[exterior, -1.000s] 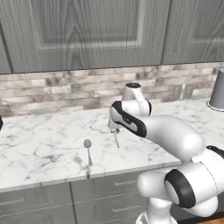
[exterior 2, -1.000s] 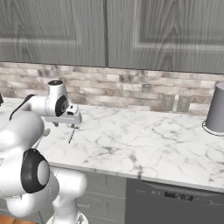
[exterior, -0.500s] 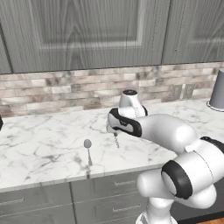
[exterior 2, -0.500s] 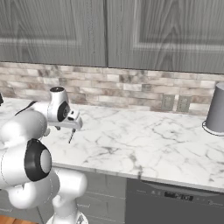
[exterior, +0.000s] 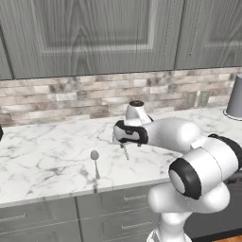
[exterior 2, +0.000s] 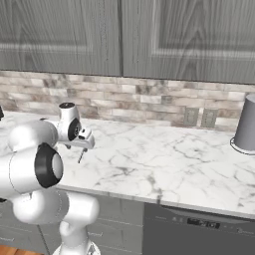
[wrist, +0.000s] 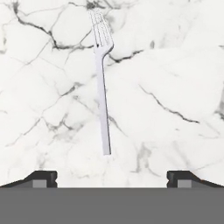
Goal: Take the fork and place it on the left side of the plate. Then take the spoon and place it on the right side of the plate. Make sure they're directly next to the plate.
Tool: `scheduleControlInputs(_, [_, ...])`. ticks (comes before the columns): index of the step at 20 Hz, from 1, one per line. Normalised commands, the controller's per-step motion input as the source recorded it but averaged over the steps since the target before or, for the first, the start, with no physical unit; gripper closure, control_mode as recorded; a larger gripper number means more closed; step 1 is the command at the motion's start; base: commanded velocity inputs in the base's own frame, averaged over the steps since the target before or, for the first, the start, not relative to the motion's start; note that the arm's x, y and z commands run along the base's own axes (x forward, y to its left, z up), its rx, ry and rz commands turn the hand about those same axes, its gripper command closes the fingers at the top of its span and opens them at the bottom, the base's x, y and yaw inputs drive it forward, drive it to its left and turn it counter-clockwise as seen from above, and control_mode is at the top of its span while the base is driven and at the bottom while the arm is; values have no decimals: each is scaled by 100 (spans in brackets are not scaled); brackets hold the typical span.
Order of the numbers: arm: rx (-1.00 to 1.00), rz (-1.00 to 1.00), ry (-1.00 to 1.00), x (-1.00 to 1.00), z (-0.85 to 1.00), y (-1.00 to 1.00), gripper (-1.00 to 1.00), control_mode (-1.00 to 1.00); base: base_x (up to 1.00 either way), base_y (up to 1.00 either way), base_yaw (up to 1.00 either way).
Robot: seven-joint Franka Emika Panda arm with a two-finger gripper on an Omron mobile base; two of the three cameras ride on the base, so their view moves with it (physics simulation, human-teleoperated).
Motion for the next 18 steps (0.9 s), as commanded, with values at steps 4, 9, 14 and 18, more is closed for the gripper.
scheduleControlInputs(4, [0,-3,0,25,-22,0,-100,-100,0,0,0])
scheduleControlInputs(9, [0,-3,0,29,-17,3,-100,-100,0,0,0])
scheduleControlInputs(14, [0,-2,0,24,-19,0,-100,-100,0,0,0])
scheduleControlInputs(18, [0,0,0,19,-26,0,-100,-100,0,0,0])
